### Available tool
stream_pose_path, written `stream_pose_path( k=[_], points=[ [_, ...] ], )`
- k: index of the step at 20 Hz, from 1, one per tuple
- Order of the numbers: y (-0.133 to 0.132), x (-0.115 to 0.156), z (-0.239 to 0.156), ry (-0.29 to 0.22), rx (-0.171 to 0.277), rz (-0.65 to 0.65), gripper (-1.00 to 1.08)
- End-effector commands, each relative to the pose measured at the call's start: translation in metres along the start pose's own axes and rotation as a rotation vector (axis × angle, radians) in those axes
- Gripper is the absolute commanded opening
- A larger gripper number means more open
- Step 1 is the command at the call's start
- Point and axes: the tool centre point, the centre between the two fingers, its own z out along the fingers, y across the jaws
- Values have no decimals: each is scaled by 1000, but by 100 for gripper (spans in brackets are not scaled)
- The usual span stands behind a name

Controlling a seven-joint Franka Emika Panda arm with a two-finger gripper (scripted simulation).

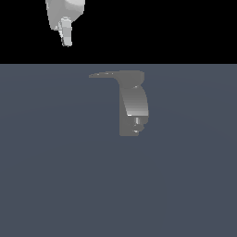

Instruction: Turn on the faucet by rotating a designated handle.

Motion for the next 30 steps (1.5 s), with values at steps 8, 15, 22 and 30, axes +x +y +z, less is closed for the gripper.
stream_pose_path(
  k=[8, 15, 22, 30],
  points=[
    [-43, 32, 27, 4, 3, 205, -100],
    [-73, 66, 49, 9, 4, 377, -100],
    [-96, 105, 70, 14, 5, 547, -100],
    [-109, 138, 85, 16, 7, 678, -100]
  ],
)
